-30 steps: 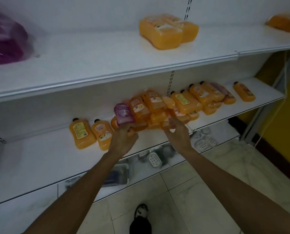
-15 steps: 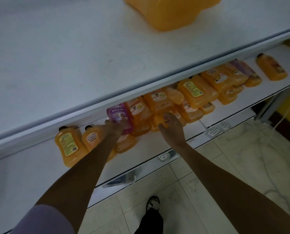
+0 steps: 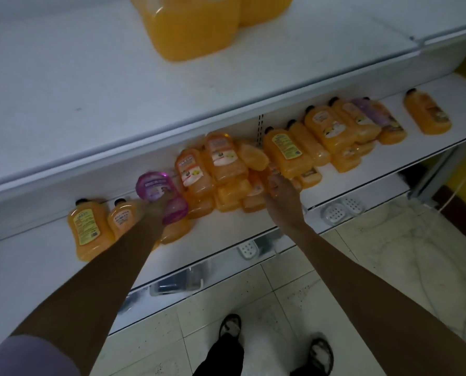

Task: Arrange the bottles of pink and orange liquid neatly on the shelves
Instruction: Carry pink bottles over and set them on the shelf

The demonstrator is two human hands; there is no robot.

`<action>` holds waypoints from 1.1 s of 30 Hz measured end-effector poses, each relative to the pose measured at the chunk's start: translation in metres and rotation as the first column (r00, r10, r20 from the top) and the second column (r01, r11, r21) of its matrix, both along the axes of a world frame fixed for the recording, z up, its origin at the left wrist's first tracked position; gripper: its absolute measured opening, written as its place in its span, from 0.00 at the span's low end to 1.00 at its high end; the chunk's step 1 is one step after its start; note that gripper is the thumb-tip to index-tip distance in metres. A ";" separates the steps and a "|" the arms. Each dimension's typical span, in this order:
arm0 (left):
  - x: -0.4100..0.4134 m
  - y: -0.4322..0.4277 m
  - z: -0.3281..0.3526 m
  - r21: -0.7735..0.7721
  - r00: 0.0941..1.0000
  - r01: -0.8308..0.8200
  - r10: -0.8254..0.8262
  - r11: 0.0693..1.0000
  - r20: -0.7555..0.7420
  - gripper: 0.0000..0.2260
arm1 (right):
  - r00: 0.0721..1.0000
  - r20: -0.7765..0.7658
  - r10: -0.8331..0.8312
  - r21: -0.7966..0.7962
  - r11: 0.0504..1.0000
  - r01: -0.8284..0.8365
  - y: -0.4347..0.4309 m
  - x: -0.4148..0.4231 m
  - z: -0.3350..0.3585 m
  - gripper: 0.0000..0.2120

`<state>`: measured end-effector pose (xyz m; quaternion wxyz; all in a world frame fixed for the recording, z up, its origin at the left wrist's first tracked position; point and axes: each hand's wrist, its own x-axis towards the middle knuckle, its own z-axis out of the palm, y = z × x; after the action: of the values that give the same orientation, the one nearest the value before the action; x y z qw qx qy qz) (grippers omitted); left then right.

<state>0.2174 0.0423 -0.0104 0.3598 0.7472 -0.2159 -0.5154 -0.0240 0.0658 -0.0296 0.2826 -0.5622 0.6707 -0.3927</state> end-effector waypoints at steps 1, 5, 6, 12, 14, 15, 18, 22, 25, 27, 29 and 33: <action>-0.004 0.008 0.003 -0.026 0.999 -0.035 0.034 0.999 -0.025 0.16 | 1.000 0.000 0.013 -0.009 1.000 -0.013 -0.002 -0.009 0.004 0.09; -0.035 0.040 0.008 -0.160 0.986 -0.157 0.163 0.975 0.026 0.24 | 0.993 -0.054 0.110 0.019 0.994 -0.109 -0.002 -0.056 0.016 0.15; -0.048 0.044 0.008 -0.175 0.987 -0.154 0.161 0.972 0.026 0.26 | 0.991 -0.058 0.124 0.030 0.992 -0.123 0.000 -0.071 0.017 0.17; -0.165 0.063 0.021 -0.233 0.996 -0.083 0.071 0.969 -0.060 0.27 | 0.979 -0.164 0.122 0.006 0.992 -0.123 0.008 -0.180 0.043 0.22; -0.203 0.059 0.020 -0.249 0.999 -0.022 0.011 0.968 -0.046 0.32 | 0.974 -0.208 0.089 -0.003 0.996 -0.092 0.006 -0.220 0.055 0.23; -0.221 0.055 0.021 -0.269 0.999 0.023 -0.032 0.963 -0.031 0.32 | 0.972 -0.224 0.068 -0.002 0.998 -0.070 0.004 -0.238 0.059 0.23; -0.271 0.040 0.024 -0.292 0.985 0.167 -0.171 0.942 0.013 0.29 | 0.971 -0.240 0.007 0.002 1.000 -0.007 -0.001 -0.285 0.066 0.20; -0.321 0.004 0.024 -0.296 0.965 0.256 -0.262 0.920 0.019 0.29 | 0.965 -0.259 -0.031 0.011 0.999 0.035 -0.022 -0.330 0.062 0.20; -0.353 -0.030 0.023 -0.301 0.953 0.295 -0.300 0.907 0.030 0.25 | 0.965 -0.253 -0.076 0.054 0.994 0.092 -0.046 -0.358 0.054 0.21; -0.370 -0.049 0.022 -0.301 0.950 0.301 -0.314 0.905 0.006 0.24 | 0.968 -0.239 -0.074 0.105 0.989 0.102 -0.063 -0.374 0.050 0.21; -0.385 -0.066 0.022 -0.292 0.951 0.297 -0.309 0.909 0.005 0.27 | 0.972 -0.221 -0.082 0.134 0.984 0.114 -0.082 -0.391 0.048 0.20; -0.409 -0.086 0.020 -0.272 0.963 0.263 -0.270 0.926 0.011 0.30 | 0.982 -0.172 -0.073 0.209 0.972 0.109 -0.120 -0.419 0.040 0.22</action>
<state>-0.1914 -0.0441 0.0099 0.3883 0.6477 -0.3790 -0.5350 -0.4431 -0.0542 0.0100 0.2681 -0.5266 0.7557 -0.2823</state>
